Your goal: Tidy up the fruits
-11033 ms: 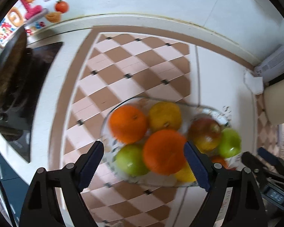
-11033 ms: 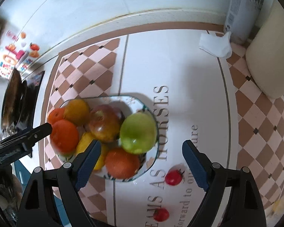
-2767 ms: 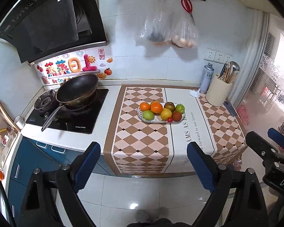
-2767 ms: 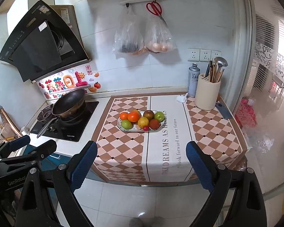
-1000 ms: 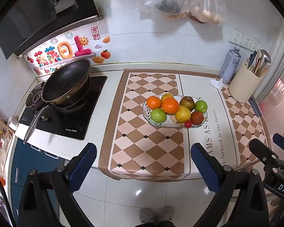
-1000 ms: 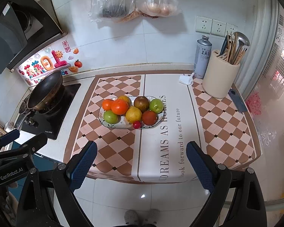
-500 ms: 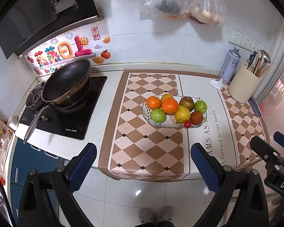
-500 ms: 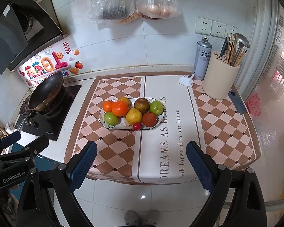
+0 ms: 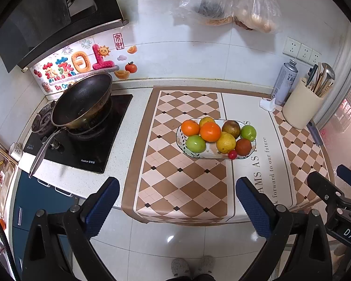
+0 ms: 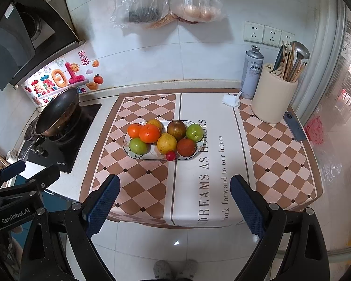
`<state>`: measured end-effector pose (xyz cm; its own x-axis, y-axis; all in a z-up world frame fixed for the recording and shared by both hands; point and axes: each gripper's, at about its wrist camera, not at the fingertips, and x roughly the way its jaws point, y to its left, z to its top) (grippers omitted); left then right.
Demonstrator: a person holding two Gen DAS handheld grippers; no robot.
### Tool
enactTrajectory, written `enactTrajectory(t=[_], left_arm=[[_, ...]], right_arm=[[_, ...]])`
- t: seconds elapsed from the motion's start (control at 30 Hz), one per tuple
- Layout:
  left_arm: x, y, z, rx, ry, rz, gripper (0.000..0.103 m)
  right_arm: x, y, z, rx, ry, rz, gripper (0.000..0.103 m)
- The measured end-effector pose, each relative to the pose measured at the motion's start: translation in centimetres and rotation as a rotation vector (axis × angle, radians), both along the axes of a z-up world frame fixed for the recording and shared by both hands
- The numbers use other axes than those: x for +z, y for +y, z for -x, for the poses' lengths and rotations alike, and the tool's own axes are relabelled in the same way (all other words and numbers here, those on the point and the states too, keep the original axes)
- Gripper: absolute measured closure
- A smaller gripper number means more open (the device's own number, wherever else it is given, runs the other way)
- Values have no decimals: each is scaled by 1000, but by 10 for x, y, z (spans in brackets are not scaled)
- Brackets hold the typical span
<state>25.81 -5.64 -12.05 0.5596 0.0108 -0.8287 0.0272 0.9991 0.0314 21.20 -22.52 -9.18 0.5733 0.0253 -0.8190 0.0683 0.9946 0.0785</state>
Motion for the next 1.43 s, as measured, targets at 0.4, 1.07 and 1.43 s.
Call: enactTrajectory(t=[0.4,1.07,1.43], left_arm=[[2,-2,1,0,1,4,1],[3,-4,4,-2,-5,1,1],[10,0,7,-2,-20,12,1]], right_arm=[[1,-2,-1,5,-4,-3,6],[8,-9,5,2,-11,-8,6],[9,-9,7,1,-11,-12,6]])
